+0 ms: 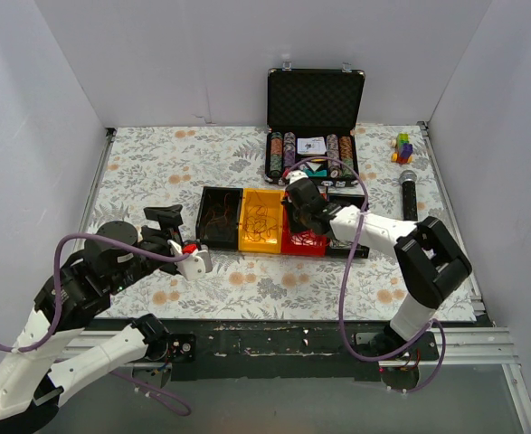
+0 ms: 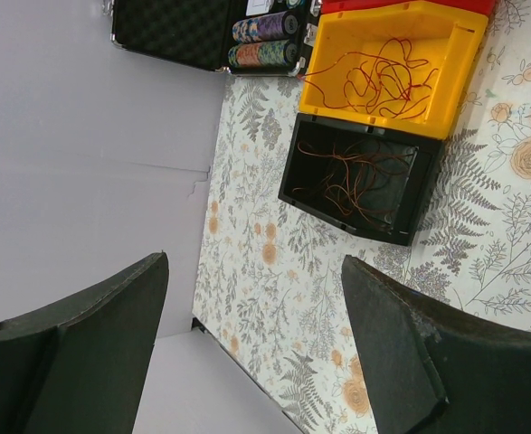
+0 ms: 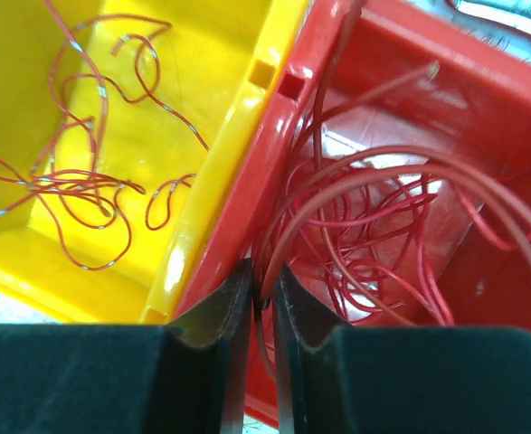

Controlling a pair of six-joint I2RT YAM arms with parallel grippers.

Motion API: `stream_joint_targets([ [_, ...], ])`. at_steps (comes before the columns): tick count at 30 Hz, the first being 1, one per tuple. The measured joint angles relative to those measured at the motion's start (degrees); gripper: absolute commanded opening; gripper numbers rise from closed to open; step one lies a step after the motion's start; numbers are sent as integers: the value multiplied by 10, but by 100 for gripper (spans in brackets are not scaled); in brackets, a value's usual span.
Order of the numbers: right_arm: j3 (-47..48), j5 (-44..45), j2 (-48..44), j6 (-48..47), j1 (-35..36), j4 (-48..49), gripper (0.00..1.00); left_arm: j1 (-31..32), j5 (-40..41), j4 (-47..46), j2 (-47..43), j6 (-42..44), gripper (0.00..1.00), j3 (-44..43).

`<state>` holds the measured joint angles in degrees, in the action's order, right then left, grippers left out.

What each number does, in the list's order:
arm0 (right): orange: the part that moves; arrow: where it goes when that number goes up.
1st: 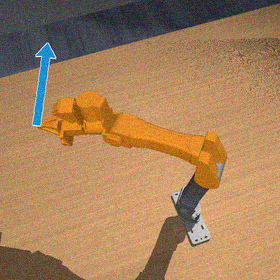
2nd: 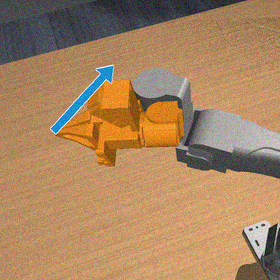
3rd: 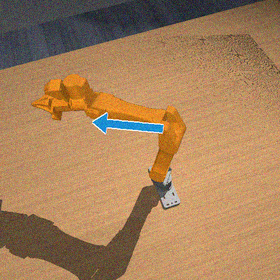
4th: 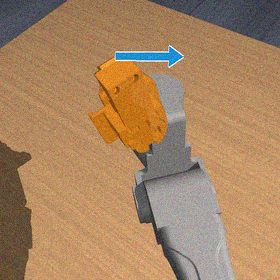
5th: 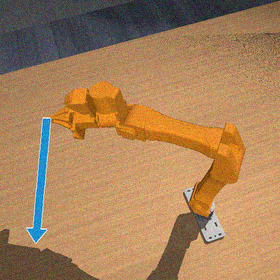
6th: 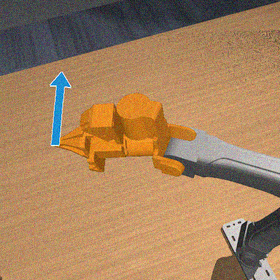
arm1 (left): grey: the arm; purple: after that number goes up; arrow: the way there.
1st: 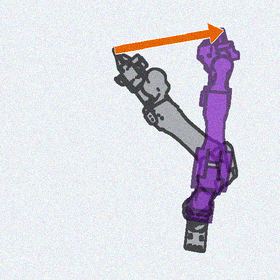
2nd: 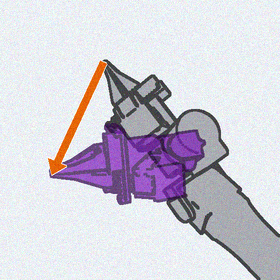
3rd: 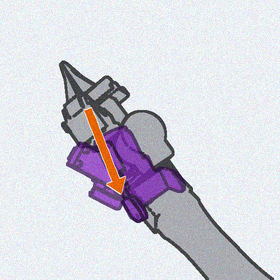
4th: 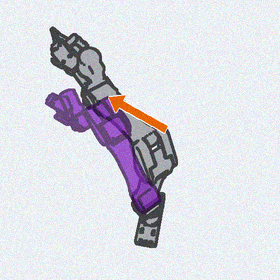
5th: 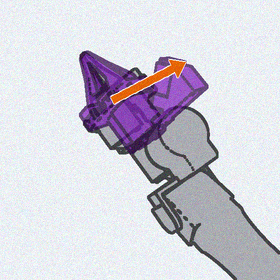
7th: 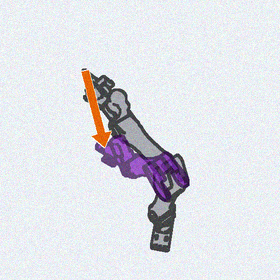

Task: Untangle the cables

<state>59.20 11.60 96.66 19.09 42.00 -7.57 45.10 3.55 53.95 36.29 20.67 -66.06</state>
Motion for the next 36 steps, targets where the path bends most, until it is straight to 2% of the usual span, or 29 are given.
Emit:
stream_joint_targets([
  [3,22,1,-18,-11,0,-23,45,0,-1,0,0,1,77,0],
  [6,51,-1,-46,-17,-3,-40,49,0,-2,0,0,1,77,0],
  [14,81,8,-97,-23,-2,-64,49,0,-2,0,0,1,77,0],
  [22,34,66,-145,-10,-2,-100,48,0,-2,0,0,1,77,0],
  [24,9,72,-161,-8,-3,-105,48,0,-3,0,0,1,79,0],
  [27,-19,71,-177,-5,-3,-107,49,0,-8,-3,0,-14,88,0],
  [28,-24,68,-180,-5,-3,-106,56,0,-10,-6,0,-22,91,0],
  [29,-34,62,-189,-6,-3,-100,67,0,-12,-12,1,-41,95,0],
  [30,-42,57,-197,-6,-3,-96,73,0,-13,-18,3,-55,98,1],
  [32,-62,42,-223,-9,-3,-86,83,0,-14,-33,10,-93,98,3],
  [36,-73,22,-260,-13,-3,-72,86,0,0,-65,52,-187,98,4],
])
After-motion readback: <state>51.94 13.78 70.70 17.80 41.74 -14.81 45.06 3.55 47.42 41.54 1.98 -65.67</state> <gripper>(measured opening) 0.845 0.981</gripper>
